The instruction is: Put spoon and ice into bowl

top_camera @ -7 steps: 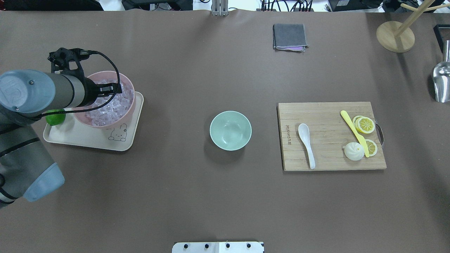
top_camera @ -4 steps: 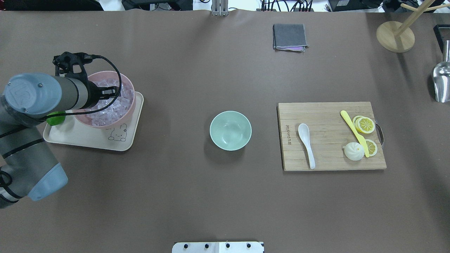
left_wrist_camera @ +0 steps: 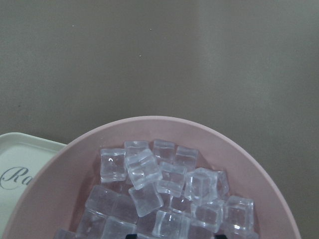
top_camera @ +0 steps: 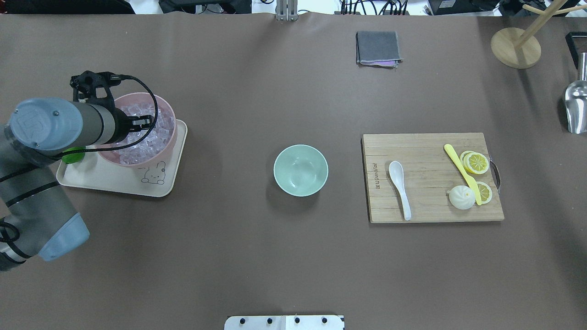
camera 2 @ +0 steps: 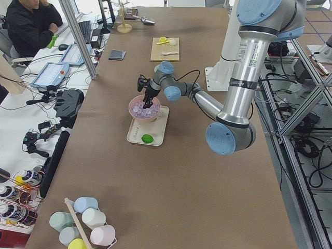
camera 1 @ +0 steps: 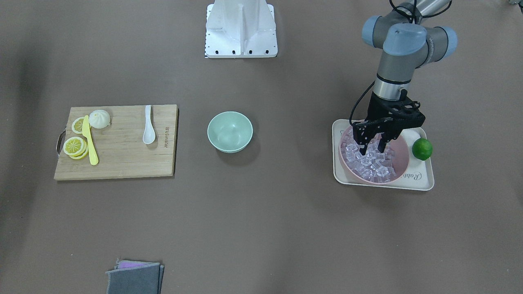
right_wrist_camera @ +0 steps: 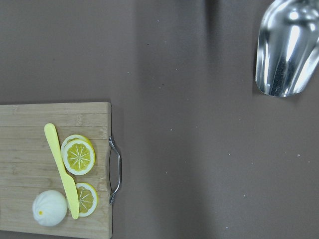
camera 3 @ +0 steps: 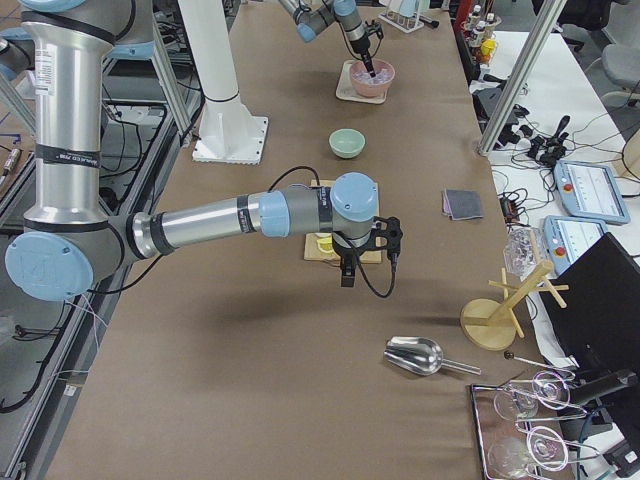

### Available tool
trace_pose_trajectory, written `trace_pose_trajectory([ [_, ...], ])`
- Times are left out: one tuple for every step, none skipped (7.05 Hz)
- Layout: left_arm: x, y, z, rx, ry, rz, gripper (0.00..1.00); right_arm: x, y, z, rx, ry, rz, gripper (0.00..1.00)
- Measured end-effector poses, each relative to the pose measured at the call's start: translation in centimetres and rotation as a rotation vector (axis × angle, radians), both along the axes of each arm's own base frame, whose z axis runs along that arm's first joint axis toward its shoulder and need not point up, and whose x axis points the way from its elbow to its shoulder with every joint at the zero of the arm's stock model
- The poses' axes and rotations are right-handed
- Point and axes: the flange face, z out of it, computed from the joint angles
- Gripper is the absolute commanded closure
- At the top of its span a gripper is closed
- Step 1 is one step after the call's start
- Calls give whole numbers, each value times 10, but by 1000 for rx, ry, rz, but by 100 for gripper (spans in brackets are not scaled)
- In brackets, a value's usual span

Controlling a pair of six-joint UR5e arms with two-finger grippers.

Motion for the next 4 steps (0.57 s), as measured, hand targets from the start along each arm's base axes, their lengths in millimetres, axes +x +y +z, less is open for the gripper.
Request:
trace_pose_trajectory([
  [2, 0, 2, -2, -2, 3, 45, 0, 0, 1, -3, 0, 0, 0],
  [5, 2, 3, -3, -3, 8, 50, 0, 0, 2, -4, 0, 0, 0],
  [8, 5, 3, -4, -4, 14, 57, 0, 0, 3, -6, 1, 0, 0],
  [9, 6, 3, -3, -4, 17, 59, 0, 0, 3, -6, 1, 0, 0],
])
